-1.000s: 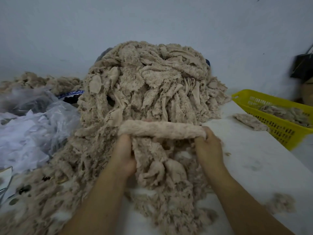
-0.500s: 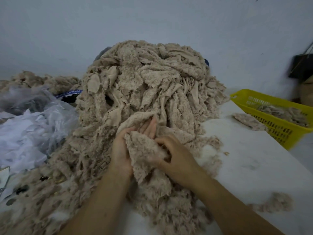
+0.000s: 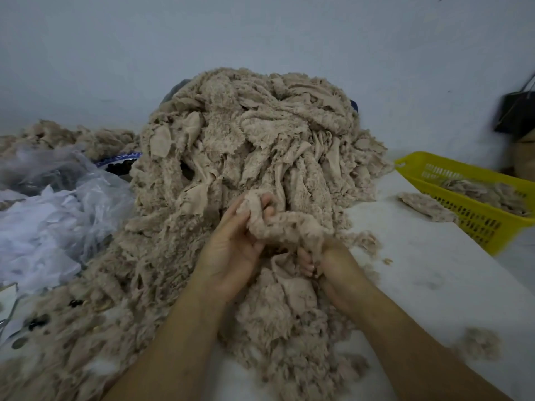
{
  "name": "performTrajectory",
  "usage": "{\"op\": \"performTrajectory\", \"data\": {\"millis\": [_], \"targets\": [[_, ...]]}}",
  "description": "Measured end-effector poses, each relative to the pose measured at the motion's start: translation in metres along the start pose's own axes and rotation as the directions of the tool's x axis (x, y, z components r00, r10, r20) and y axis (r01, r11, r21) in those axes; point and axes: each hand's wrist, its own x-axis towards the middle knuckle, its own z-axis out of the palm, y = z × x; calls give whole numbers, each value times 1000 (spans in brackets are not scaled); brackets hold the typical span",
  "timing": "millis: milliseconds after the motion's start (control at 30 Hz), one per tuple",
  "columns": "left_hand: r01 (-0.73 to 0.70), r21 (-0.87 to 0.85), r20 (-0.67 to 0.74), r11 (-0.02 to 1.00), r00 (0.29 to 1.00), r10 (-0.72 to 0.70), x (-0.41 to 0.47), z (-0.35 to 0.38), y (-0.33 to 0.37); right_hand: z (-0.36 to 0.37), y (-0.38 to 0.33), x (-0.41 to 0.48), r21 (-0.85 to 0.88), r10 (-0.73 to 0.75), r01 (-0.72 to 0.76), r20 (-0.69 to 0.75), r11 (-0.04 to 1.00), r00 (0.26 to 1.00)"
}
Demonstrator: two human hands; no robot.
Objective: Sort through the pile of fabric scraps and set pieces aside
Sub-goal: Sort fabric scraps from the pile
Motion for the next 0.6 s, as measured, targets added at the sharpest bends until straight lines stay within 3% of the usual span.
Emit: {"op": "performTrajectory", "data": {"millis": [67, 100, 133, 200, 233, 267, 333, 433, 467, 533, 600], "targets": [[-22, 227, -106, 974, 993, 47, 3, -2, -3, -5, -2, 1, 279, 105, -125, 87, 952, 991], [-4, 427, -154, 904, 985, 78, 3, -3, -6, -4, -5, 0, 342, 123, -174, 166, 924, 978], [9, 656, -164, 754, 978, 131, 2, -4, -11, -1, -9, 0, 387, 117, -232, 297, 893, 948], [-76, 959, -5, 274, 960, 281, 1, -7, -20, 6, -13, -2, 485, 12, -285, 491, 827, 871], [-147, 983, 103, 111, 936, 336, 0, -6, -23, 6, -13, -3, 478, 19, -252, 439, 842, 898], [-203, 978, 177, 36, 916, 361, -1, -4, -24, 2, -11, -4, 436, 54, -223, 368, 872, 928], [-308, 951, 289, 23, 913, 289, -4, 0, -23, -5, -8, -7, 433, 33, -162, 291, 887, 956], [-389, 920, 386, 35, 919, 73, -9, 3, -28, -9, -8, -10, 454, 2, -180, 365, 873, 931], [-406, 914, 404, 12, 912, 75, -8, 2, -31, -7, -8, -10, 425, 8, -166, 349, 890, 937], [-433, 901, 427, -21, 879, 213, -6, 3, -35, -1, -8, -10, 342, 37, -135, 279, 930, 960], [-400, 916, 363, 38, 865, 348, -3, 2, -32, 4, -9, -10, 245, 68, -112, 179, 963, 982]]}}
